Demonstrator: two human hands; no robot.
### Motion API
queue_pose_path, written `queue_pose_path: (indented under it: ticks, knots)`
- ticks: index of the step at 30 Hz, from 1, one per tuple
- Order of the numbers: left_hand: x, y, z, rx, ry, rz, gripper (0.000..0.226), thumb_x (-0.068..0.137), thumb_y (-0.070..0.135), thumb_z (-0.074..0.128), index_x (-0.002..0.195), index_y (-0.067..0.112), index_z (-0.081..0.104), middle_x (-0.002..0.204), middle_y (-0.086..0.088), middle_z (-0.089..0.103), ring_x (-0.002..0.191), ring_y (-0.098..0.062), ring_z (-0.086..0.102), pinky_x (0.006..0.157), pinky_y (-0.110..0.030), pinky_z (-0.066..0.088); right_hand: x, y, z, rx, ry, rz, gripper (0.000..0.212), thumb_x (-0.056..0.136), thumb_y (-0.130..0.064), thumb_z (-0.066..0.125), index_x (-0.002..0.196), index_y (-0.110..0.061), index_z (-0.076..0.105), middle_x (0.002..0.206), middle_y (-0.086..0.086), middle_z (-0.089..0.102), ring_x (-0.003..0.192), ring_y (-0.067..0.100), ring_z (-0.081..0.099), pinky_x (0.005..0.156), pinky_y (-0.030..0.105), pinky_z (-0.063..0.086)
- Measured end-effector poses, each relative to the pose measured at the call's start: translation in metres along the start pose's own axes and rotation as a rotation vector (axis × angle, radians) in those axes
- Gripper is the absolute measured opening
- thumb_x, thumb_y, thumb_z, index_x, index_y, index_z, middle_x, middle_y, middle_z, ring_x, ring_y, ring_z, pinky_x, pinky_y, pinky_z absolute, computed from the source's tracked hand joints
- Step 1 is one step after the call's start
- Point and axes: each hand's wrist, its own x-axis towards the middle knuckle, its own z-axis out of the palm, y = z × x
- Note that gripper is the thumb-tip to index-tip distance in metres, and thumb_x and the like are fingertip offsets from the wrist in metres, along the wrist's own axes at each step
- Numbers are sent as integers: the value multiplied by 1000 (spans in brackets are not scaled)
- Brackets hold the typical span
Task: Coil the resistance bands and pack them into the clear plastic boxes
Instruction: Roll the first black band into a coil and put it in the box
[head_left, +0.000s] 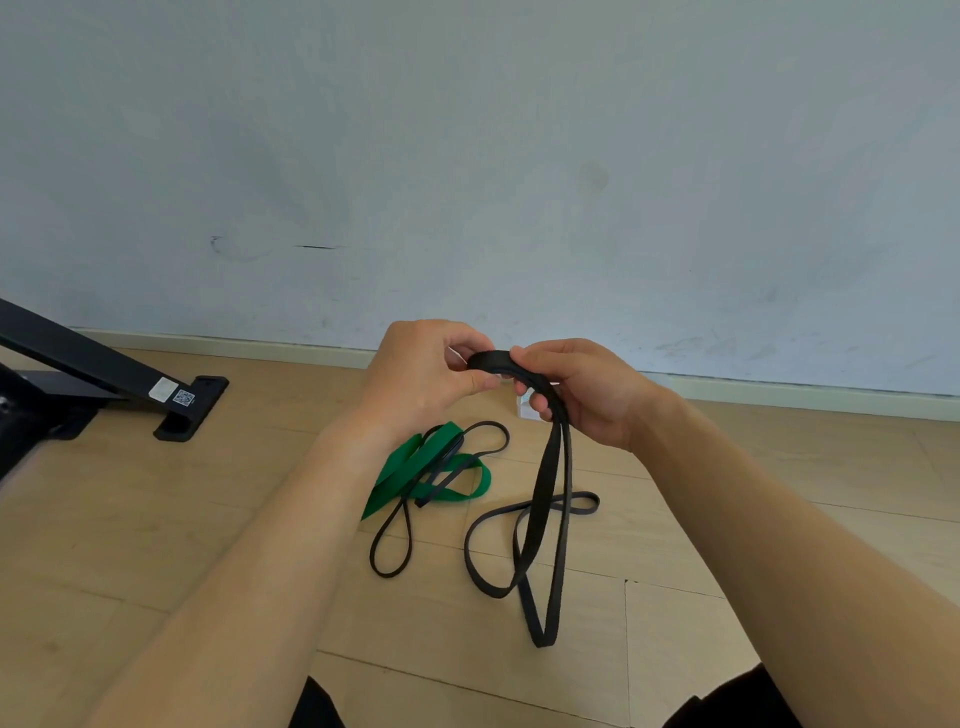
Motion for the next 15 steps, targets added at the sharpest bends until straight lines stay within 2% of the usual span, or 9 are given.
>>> queue_pose_path:
  ticks: [3,5,9,12,13,15]
  knots:
    - [0,2,0,136,-9,29,20,83,26,83,101,30,76,91,13,71,87,-7,66,79,-24,51,-1,-1,-1,-112,53,-59,21,100,-19,61,101,-3,74,77,6,61,56,13,51,56,23,43]
    - [0,2,0,165,-22,18,21,81,28,84,100,31,75,89,15,69,86,-6,66,76,-21,49,-1,-1,-2,-217,79,-132,16,99,-17,62,102,-6,74,78,8,62,57,15,51,57,24,45]
    - [-1,-1,0,-28,-46,-56,22,76,27,88,91,33,73,83,17,69,77,3,65,65,-8,45,-1,2,-4,-260,102,-221,14,99,-15,63,105,-11,75,81,10,66,62,17,53,64,26,48]
    - [-1,-3,2,-210,-32,-88,20,76,25,88,87,32,72,83,13,72,74,6,65,66,-4,47,1,8,-2,-96,84,-181,19,100,-13,60,111,-3,72,82,10,66,65,18,56,67,27,50]
    - [-1,-4,3,-277,-23,-99,19,76,24,87,89,28,74,85,9,74,78,3,68,71,-8,50,1,10,0,10,61,-153,21,101,-11,58,113,1,70,82,9,66,66,18,57,68,27,50]
    - [-1,-5,9,-414,8,-125,20,77,19,86,94,20,76,90,3,78,87,-11,73,85,-24,57,2,14,5,216,10,-100,21,101,-11,55,111,0,69,81,7,66,69,17,58,70,25,50]
